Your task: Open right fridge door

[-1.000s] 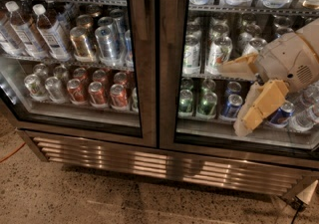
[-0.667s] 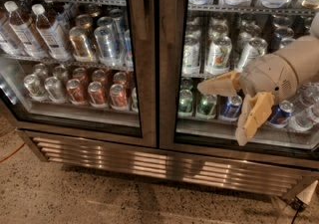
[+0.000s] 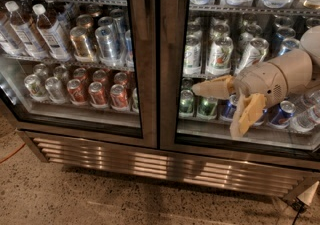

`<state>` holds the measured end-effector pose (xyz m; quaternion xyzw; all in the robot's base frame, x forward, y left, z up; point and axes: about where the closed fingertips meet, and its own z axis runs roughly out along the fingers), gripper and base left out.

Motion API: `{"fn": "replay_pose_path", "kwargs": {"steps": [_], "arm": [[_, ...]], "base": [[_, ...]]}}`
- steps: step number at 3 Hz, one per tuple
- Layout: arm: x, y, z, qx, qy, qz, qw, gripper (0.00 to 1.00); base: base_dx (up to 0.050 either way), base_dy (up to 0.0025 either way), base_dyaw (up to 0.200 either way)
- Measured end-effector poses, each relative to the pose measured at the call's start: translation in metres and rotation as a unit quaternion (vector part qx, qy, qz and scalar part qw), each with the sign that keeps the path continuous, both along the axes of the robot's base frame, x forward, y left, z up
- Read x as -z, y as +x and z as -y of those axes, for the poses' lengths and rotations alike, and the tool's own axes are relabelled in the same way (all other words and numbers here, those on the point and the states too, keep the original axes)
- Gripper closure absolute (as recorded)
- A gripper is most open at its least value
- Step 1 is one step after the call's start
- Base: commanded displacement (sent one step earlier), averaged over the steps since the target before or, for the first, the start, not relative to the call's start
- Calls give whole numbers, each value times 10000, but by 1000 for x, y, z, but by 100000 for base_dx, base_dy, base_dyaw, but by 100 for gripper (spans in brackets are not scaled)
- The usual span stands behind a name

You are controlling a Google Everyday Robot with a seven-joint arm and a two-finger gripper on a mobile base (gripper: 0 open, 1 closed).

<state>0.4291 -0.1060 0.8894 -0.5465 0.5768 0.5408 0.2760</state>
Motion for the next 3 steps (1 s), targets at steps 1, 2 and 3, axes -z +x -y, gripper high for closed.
{"fn": "replay_pose_path", "kwargs": {"steps": [1,2,3], "arm": [[1,-3,0,487,794,-45,9956,0],[-8,-11,6,1144,1467,65,9825,0],[-8,-11,6,1144,1466,67,9825,0]], "base": [[0,0,0],[0,0,0],[0,0,0]]}}
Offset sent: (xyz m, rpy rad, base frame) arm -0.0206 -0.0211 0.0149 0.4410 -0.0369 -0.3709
